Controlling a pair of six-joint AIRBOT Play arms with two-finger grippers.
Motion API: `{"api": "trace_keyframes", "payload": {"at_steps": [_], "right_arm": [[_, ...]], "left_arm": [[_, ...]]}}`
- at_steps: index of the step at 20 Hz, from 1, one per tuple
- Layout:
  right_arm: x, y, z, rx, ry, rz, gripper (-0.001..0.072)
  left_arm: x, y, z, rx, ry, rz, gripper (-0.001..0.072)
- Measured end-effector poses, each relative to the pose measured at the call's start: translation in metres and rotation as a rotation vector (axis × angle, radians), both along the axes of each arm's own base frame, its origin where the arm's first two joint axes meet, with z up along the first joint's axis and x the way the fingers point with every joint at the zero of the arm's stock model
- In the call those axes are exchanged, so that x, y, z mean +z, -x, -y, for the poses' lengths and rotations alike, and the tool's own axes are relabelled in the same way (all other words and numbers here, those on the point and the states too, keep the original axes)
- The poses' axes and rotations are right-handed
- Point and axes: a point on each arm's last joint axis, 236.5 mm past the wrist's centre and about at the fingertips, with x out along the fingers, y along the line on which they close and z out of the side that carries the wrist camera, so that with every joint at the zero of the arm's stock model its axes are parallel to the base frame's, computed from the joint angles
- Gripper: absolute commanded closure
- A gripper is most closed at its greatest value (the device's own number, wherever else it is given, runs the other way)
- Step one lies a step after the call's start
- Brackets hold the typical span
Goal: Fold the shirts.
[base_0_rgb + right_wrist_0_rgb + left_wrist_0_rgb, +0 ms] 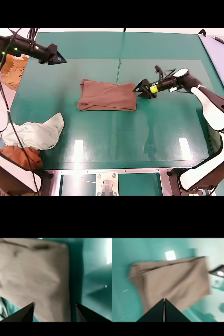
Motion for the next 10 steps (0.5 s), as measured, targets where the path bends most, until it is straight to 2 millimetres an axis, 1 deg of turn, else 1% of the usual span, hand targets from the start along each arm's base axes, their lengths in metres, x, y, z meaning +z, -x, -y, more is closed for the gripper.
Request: {"api": "trace_keyframes", "payload": {"at_steps": [1, 2, 3, 4, 5, 6, 7, 8, 9, 10], "right_arm": [[-0.003, 0.003, -0.014, 0.003, -0.028, -0.004, 0.0171], [-0.005, 0.003, -0.026, 0.004, -0.049, 0.001, 0.0419], [-0.008, 0.002, -0.037, 0.005, -0.063, 0.016, 0.0644], [-0.004, 0.000, -0.049, 0.007, -0.090, 0.032, 0.0674], [0.007, -0.006, -0.060, 0.006, -0.128, 0.065, 0.0698], [0.017, -0.011, -0.069, 0.013, -0.154, 0.094, 0.0699], [0.029, -0.017, -0.073, 0.019, -0.170, 0.127, 0.0699], [0.048, -0.025, -0.073, 0.018, -0.189, 0.171, 0.0700], [0.073, -0.034, -0.070, 0.008, -0.211, 0.225, 0.0700], [0.095, -0.041, -0.062, -0.004, -0.219, 0.270, 0.0700]], "left_arm": [[-0.007, -0.001, -0.009, 0.020, -0.042, -0.012, 0.0683], [-0.013, -0.001, -0.018, 0.037, -0.083, -0.023, 0.0683], [-0.018, -0.001, -0.025, 0.052, -0.115, -0.031, 0.0683], [-0.022, -0.001, -0.032, 0.064, -0.145, -0.038, 0.0683], [-0.024, -0.001, -0.036, 0.072, -0.164, -0.043, 0.0683], [-0.026, -0.001, -0.040, 0.078, -0.180, -0.047, 0.0683], [-0.027, -0.001, -0.042, 0.082, -0.190, -0.051, 0.0683], [-0.029, 0.000, -0.044, 0.086, -0.200, -0.054, 0.0682], [-0.029, 0.000, -0.046, 0.089, -0.207, -0.057, 0.0683], [-0.030, 0.000, -0.047, 0.090, -0.213, -0.059, 0.0683]]}}
